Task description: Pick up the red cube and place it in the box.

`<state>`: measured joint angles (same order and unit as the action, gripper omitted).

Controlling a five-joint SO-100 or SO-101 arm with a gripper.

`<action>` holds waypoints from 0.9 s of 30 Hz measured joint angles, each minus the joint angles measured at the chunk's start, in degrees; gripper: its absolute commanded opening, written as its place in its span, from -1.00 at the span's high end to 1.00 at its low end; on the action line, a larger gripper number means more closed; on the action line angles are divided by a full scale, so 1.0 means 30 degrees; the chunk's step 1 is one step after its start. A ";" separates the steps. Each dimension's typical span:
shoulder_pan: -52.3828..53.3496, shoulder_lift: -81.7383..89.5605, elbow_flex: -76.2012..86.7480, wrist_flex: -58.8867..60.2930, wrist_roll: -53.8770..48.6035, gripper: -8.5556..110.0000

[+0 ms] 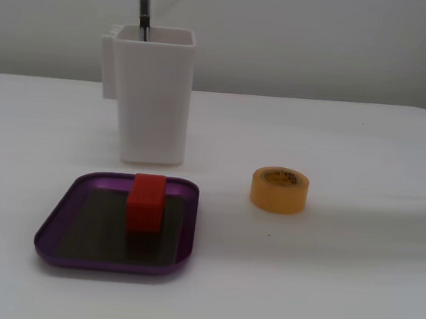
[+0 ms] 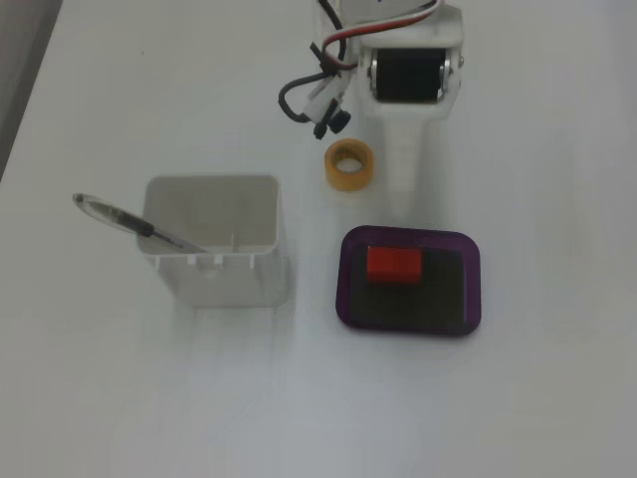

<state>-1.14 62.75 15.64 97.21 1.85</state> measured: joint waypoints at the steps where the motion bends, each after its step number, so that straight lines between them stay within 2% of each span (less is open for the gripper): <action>1: 0.0000 0.0439 0.0381 0.0029 0.0000 0.57; 7: -0.0293 0.4834 0.5186 0.0029 0.0000 0.57; 15: -0.0146 1.2861 1.5234 -0.0352 0.0029 0.57; 27: 0.0088 2.5225 3.3896 -0.8789 0.0029 0.57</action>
<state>-0.88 138.43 117.33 70.84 1.93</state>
